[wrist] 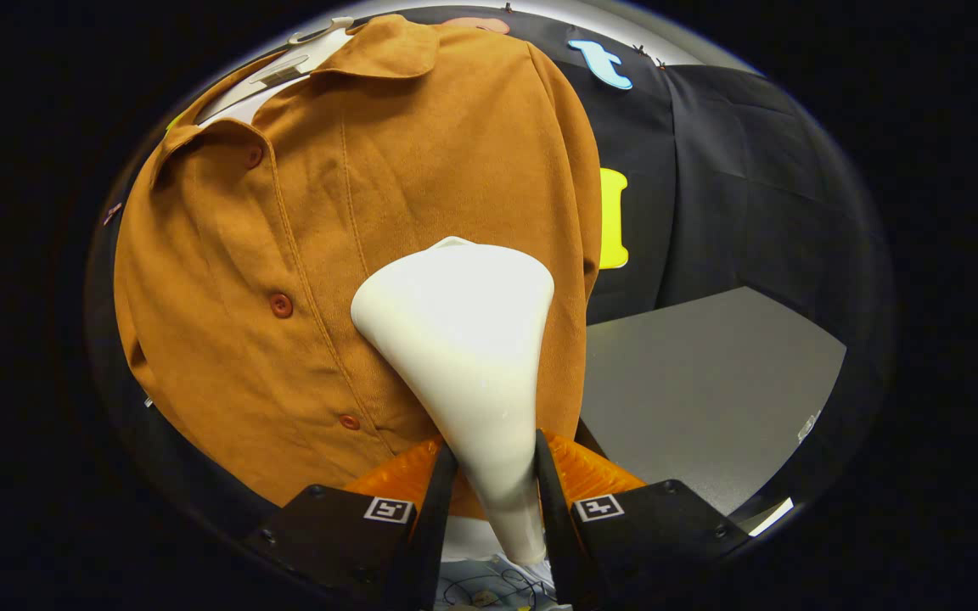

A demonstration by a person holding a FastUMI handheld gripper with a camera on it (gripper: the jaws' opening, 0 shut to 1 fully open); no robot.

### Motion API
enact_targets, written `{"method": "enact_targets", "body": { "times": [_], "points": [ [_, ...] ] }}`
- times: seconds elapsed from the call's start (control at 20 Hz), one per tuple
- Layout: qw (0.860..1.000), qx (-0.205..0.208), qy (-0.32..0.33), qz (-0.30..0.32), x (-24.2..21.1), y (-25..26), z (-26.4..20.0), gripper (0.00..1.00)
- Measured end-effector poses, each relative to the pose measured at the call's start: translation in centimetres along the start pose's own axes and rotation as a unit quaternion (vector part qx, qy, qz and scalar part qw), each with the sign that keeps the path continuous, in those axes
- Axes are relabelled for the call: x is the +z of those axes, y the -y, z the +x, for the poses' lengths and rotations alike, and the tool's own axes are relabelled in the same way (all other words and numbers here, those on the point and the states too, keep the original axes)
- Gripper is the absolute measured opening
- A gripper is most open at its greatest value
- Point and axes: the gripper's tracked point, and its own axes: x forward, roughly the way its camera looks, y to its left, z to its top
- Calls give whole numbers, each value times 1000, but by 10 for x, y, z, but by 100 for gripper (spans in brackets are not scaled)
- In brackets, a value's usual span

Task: Iron the clothes twice with a garment steamer, once on the left side and once on the right side.

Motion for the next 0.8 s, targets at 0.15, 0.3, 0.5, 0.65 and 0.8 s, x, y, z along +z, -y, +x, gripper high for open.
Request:
{"method": "enact_targets", "body": {
  "times": [0.15, 0.3, 0.5, 0.65, 0.8],
  "points": [
    [1000, -3, -17, 0, -8, 3, 6, 54],
    [999, -6, -39, -2, -21, 6, 13, 54],
    [998, -8, -70, -1, -41, 12, 21, 55],
    [996, -10, -93, 1, -53, 16, 26, 55],
    [993, -13, -114, 5, -65, 20, 27, 54]
  ]
}}
